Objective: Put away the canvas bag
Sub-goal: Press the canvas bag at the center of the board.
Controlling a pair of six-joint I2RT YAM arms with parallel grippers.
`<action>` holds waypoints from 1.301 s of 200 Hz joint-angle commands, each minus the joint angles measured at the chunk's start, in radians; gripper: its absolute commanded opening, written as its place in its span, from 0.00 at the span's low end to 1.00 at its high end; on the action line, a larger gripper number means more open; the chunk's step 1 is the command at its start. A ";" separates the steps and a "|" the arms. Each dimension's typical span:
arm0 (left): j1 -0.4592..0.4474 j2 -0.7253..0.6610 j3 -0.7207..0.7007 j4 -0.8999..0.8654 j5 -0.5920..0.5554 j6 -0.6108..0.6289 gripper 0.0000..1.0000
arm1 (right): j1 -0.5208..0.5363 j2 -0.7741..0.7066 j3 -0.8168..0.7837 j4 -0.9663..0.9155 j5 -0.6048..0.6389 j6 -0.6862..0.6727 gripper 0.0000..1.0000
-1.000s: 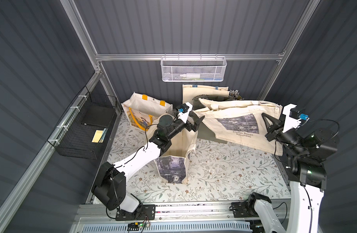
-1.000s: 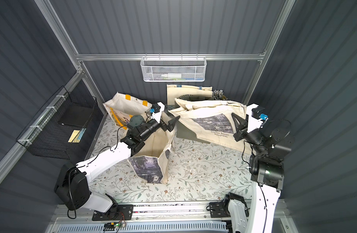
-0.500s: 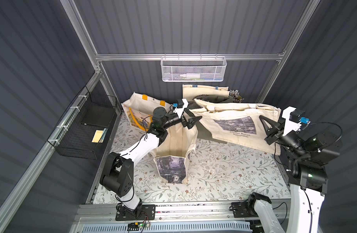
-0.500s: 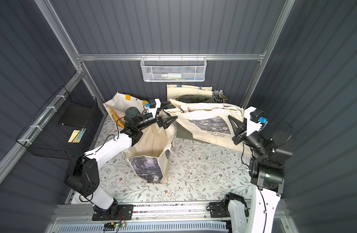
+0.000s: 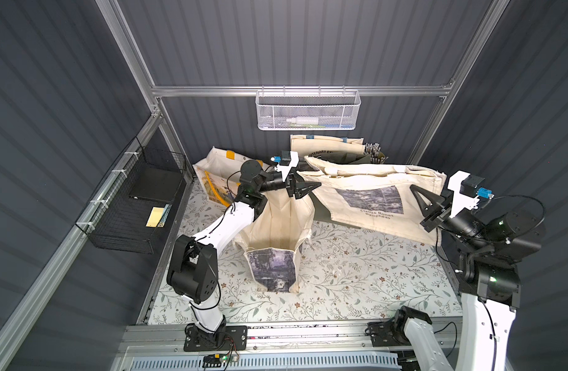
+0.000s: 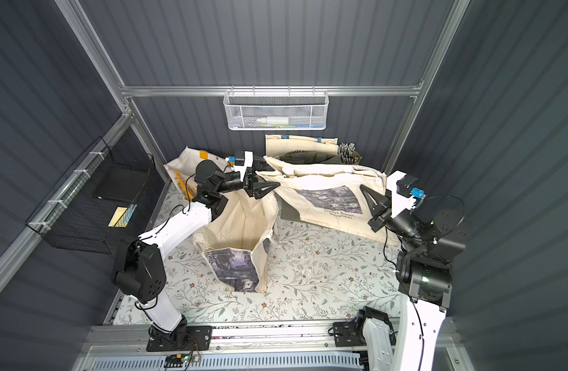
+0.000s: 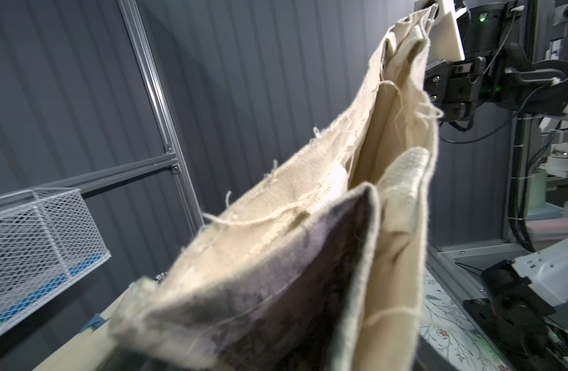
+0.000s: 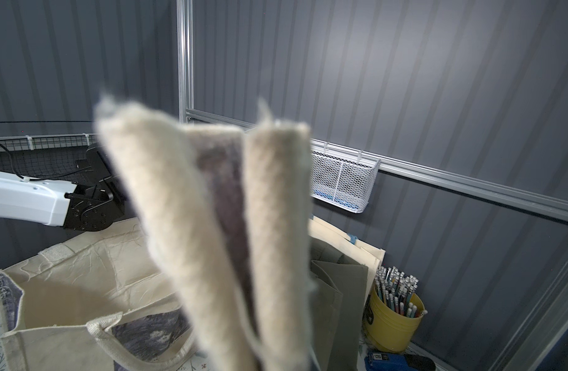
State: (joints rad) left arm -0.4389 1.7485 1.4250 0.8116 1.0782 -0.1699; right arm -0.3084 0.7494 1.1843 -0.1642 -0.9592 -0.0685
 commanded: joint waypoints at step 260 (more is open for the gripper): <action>-0.295 0.003 0.342 -0.887 -0.316 0.301 0.00 | 0.020 -0.231 -0.279 -0.261 0.456 -0.215 0.49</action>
State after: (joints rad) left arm -0.7055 1.7340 1.6634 -0.0235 0.7620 0.0795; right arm -0.2955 0.5278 0.8104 -0.3759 -0.4648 -0.2165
